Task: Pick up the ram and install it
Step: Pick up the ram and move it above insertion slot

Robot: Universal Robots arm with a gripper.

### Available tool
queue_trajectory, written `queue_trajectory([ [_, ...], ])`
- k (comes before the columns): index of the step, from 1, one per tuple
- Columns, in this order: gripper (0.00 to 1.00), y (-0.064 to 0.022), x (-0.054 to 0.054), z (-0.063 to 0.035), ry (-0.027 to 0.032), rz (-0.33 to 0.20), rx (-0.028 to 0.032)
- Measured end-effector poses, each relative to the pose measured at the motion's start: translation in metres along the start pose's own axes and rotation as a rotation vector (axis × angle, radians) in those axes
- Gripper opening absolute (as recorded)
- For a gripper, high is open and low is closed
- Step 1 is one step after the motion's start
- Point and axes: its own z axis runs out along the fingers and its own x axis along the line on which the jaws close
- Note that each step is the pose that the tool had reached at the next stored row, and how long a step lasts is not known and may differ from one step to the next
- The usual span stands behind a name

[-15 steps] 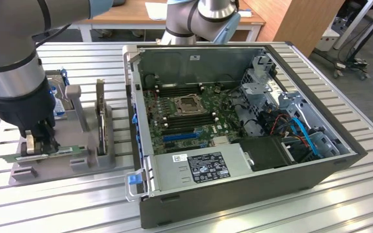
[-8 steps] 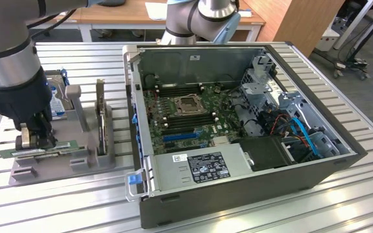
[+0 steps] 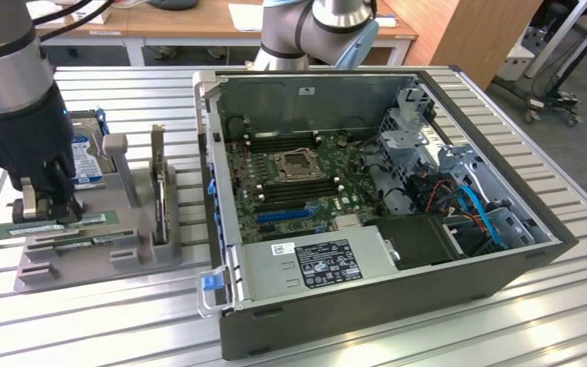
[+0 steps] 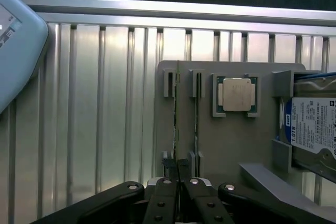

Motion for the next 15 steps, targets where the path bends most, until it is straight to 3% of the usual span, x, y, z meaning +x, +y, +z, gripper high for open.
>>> queue_trajectory([
  [15, 0.11, 0.0019, -0.001, -0.044, 0.0, 0.0, 0.0],
])
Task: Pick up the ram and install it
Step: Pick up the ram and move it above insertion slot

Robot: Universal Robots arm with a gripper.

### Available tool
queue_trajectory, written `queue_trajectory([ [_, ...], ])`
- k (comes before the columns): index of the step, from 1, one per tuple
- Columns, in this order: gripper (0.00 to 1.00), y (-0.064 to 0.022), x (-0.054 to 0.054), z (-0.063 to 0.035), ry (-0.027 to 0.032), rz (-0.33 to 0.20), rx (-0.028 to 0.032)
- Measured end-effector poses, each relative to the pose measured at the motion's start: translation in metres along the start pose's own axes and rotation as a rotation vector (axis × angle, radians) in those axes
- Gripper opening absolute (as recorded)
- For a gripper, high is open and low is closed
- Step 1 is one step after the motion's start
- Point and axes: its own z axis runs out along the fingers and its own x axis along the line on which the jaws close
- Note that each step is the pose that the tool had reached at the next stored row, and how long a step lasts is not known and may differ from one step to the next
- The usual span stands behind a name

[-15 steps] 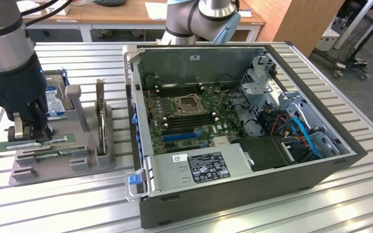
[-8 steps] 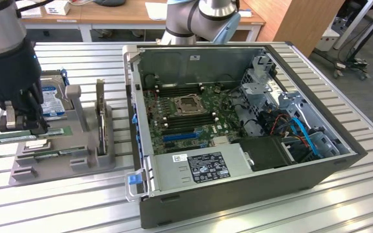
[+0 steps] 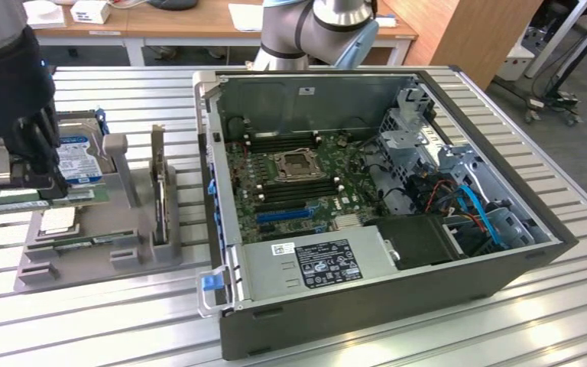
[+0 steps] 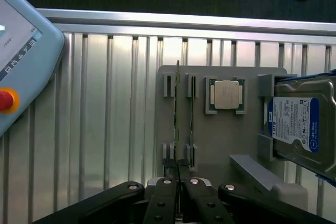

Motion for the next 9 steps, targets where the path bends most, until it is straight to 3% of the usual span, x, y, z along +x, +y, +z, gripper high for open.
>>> queue_trajectory([
  [9, 0.11, 0.0011, -0.001, -0.025, 0.0, 0.0, 0.0],
])
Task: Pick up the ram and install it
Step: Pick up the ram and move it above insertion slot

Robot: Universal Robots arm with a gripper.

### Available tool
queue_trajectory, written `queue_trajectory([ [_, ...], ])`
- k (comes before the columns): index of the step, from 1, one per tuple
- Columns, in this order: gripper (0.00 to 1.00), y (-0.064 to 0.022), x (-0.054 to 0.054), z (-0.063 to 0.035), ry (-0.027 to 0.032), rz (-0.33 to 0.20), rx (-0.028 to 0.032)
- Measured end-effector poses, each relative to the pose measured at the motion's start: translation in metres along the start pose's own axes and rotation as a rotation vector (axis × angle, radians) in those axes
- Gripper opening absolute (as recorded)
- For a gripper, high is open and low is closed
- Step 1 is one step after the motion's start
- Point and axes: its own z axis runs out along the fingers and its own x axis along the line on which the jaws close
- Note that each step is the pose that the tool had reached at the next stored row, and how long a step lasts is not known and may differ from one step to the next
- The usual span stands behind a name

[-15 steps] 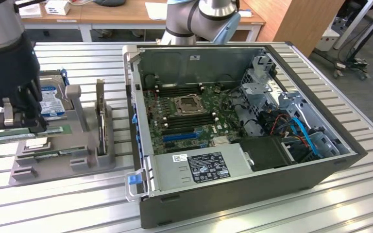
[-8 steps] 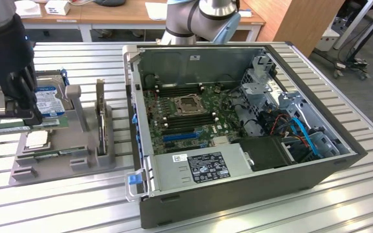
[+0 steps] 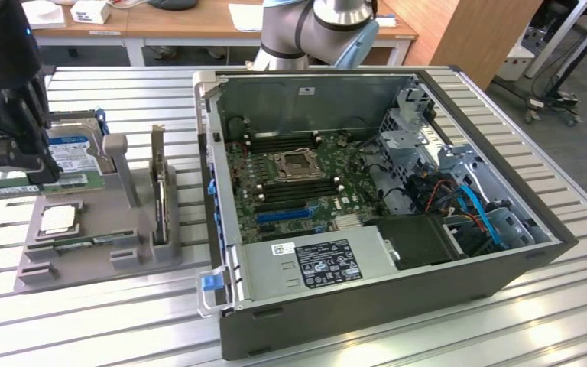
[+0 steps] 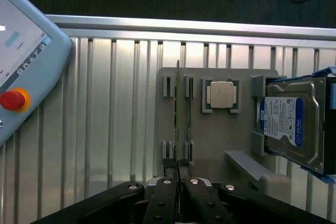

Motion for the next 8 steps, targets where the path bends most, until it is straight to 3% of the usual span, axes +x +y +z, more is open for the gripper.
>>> queue_trajectory([
  [8, 0.11, 0.0008, 0.0, -0.0195, 0.0001, 0.0, -0.0001],
])
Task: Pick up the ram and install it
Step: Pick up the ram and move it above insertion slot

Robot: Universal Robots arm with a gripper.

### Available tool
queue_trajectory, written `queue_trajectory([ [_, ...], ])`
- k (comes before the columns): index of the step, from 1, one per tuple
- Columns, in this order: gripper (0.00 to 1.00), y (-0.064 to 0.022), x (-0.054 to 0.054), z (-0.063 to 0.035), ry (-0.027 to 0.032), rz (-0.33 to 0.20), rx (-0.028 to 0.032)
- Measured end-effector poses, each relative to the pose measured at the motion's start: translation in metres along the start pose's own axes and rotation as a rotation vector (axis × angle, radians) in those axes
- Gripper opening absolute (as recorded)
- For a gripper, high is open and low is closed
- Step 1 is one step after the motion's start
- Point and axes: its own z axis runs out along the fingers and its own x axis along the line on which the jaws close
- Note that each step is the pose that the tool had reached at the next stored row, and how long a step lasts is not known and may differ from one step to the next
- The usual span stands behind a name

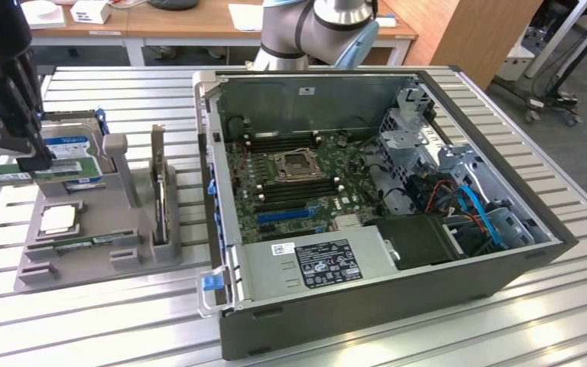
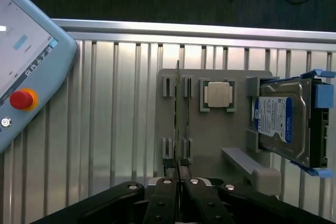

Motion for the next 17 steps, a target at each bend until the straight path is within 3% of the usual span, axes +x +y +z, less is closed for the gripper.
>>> queue_trajectory([
  [17, 0.11, 0.0015, -0.001, -0.0334, 0.0, 0.0, 0.0001],
])
